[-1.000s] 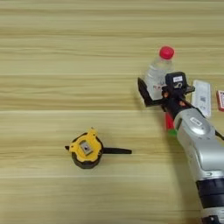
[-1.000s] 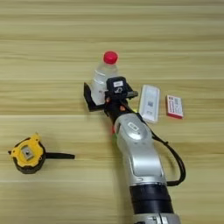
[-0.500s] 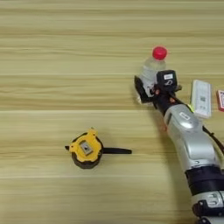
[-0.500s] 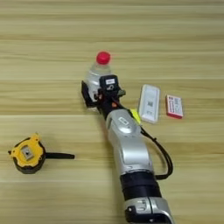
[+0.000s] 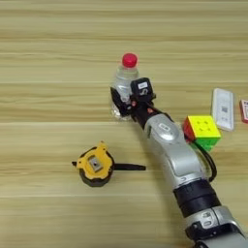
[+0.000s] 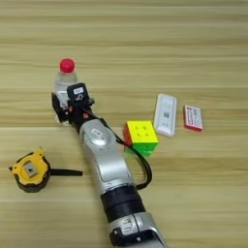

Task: Move the objects on the table

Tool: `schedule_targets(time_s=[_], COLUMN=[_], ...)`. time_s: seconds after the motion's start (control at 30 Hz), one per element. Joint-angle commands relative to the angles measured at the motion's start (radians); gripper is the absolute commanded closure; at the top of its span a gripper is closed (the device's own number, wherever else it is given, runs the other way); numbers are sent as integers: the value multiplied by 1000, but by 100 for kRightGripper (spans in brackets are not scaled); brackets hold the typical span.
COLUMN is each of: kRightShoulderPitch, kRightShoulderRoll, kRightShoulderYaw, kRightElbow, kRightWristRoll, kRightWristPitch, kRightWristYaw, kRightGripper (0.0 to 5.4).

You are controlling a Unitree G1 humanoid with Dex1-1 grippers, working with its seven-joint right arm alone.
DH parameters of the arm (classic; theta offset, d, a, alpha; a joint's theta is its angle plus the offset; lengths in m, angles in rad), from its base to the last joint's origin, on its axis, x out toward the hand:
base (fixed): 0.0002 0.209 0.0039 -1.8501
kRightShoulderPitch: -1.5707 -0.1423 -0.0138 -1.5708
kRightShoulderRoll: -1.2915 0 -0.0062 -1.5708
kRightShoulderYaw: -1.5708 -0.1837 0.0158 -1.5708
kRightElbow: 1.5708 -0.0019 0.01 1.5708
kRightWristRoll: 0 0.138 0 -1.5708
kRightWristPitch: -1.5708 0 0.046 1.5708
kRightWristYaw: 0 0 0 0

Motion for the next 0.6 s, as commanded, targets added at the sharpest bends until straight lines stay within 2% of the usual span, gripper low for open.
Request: schedule_targets(time_s=[0.03,0.17,0.57,0.6], kRightShoulderPitch=[-99,-118,-130,-130], kRightShoulderRoll=[62,94,93,92], kRightShoulderYaw=[46,64,60,60], kRightElbow=[14,75,137,137], kRightWristRoll=[-21,-26,-22,-23], kRightWristPitch=[-46,-78,-125,-126], kRightWristYaw=[-7,-12,-19,-20], kRightGripper=[218,221,223,195])
